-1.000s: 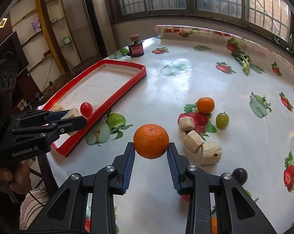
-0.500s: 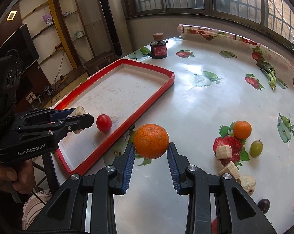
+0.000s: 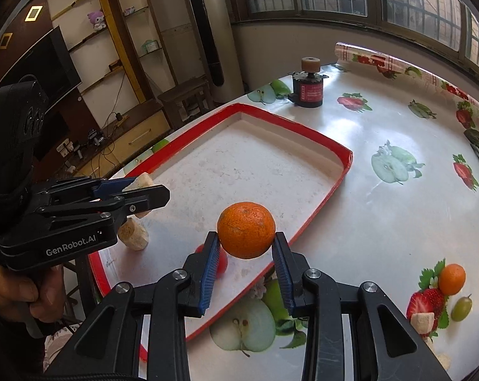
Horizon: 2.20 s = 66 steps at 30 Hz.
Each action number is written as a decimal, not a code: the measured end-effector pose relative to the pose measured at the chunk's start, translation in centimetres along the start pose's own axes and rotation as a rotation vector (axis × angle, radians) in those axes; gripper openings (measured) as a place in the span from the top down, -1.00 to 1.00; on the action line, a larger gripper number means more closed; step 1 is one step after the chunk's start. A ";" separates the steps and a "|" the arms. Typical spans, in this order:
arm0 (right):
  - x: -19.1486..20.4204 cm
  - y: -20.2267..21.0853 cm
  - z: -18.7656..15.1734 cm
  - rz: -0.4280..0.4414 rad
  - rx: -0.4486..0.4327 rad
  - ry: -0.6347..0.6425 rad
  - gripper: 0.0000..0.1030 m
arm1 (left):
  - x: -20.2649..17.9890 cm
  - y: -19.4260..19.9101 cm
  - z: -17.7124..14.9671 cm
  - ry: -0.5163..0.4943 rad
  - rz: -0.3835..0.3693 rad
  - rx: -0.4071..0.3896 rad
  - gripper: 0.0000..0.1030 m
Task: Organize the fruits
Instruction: 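Carry the block in left tool and orange in right tool over the red tray, then open left tool to drop the block while right tool releases the orange in the tray, then move both tools back over the table toward the remaining fruit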
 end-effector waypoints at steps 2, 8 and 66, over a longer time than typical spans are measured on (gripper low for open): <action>0.1 -1.2 0.3 0.002 0.018 0.002 0.33 | 0.4 -0.7 -0.1 0.002 0.014 0.016 0.40; 0.1 -4.0 0.0 0.002 0.073 0.020 0.33 | 1.4 -2.2 -0.9 0.024 0.043 0.062 0.40; -10.8 14.4 -9.5 -0.211 -0.101 -0.217 -0.09 | -11.0 4.7 -3.6 -0.087 -0.115 -0.002 0.00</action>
Point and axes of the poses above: each gripper's, at about its wrist camera, not at the fingertips, and y roughly against the way its jaws point, x to its left, z to its top, the point moved 7 cm from there along -y, roughly the way its jaws point, and after that the axes turned 7 degrees about -x, right-handed, at the moved point
